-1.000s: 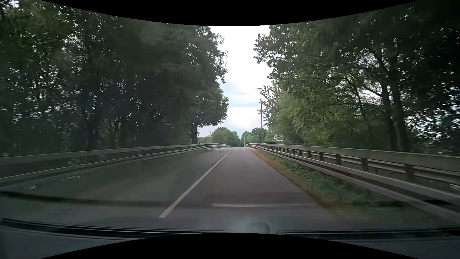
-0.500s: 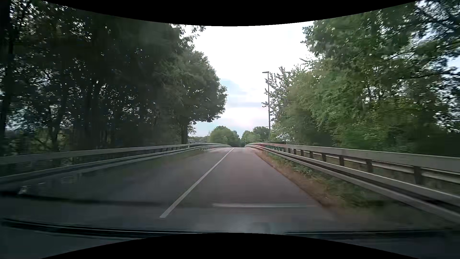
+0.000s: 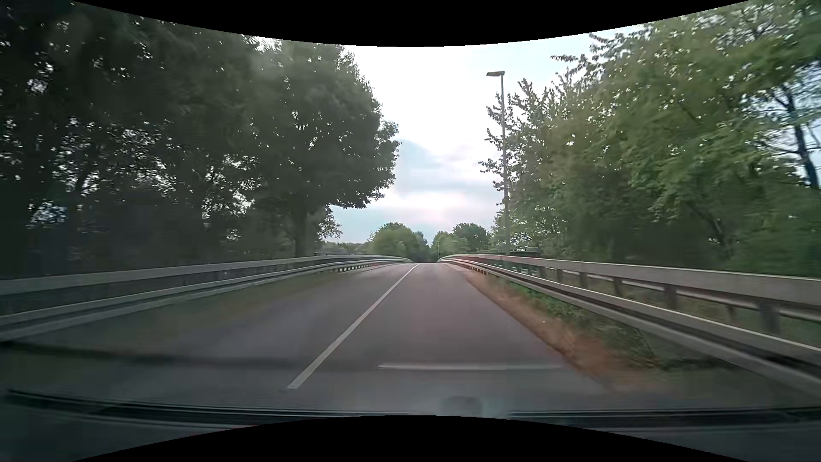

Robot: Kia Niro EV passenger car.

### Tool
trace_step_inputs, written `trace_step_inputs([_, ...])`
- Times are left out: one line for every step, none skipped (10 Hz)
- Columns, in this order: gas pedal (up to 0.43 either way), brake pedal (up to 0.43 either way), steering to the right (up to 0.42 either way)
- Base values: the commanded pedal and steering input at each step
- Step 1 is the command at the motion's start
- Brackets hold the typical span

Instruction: Follow the waypoints while adhering to traffic rules and regulations

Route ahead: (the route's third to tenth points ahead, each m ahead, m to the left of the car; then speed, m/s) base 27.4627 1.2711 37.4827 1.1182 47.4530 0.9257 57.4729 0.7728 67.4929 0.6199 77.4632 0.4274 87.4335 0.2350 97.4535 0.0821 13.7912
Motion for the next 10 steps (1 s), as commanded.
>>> trace_step_inputs([0.138,0.0,-0.003])
trace_step_inputs([0.13,0.0,-0.003])
trace_step_inputs([0.13,0.0,-0.003])
trace_step_inputs([0.15,0.0,-0.003])
trace_step_inputs([0.189,0.0,-0.003])
trace_step_inputs([0.22,0.0,-0.003])
trace_step_inputs([0.22,0.0,-0.002])
trace_step_inputs([0.22,0.0,0.0])
trace_step_inputs([0.22,0.0,0.0])
trace_step_inputs([0.22,0.0,0.001])
